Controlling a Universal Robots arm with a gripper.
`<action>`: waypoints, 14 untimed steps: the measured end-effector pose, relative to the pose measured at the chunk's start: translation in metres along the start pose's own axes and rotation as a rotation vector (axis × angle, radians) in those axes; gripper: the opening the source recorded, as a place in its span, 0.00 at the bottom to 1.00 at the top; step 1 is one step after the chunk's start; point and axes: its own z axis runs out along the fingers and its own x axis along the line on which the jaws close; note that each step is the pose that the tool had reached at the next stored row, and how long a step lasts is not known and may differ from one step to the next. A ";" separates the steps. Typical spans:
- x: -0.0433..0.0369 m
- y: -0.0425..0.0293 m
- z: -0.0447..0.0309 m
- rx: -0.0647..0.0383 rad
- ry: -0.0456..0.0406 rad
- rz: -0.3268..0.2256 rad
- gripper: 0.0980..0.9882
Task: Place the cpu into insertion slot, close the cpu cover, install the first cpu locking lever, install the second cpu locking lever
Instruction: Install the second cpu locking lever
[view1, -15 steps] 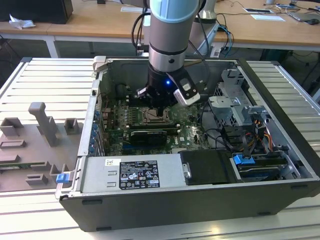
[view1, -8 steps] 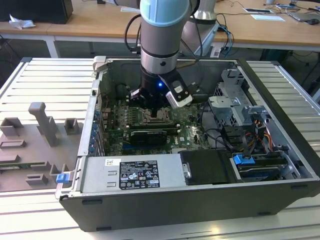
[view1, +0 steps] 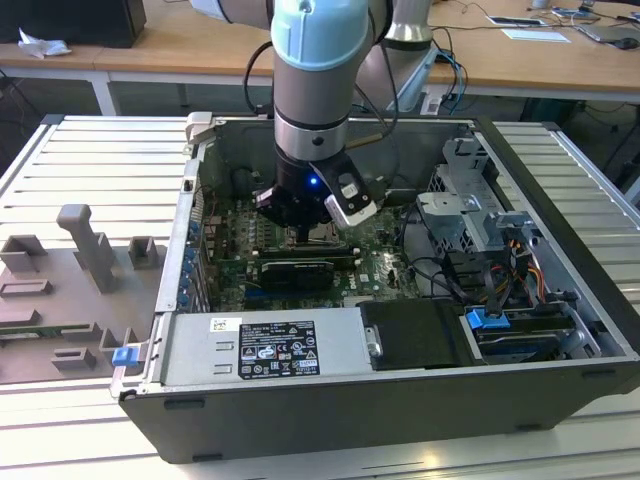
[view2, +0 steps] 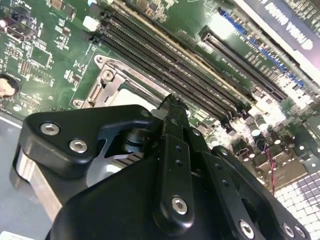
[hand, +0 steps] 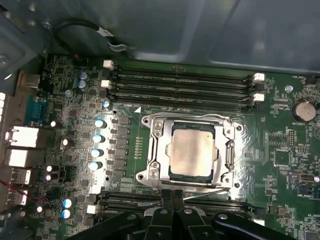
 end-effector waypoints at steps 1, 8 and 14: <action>0.0018 -0.0007 0.0000 -0.003 -0.0002 0.000 0.01; 0.0113 -0.0013 0.0049 -0.019 -0.0017 0.000 0.01; 0.0173 -0.0024 0.0159 -0.040 -0.0034 0.000 0.01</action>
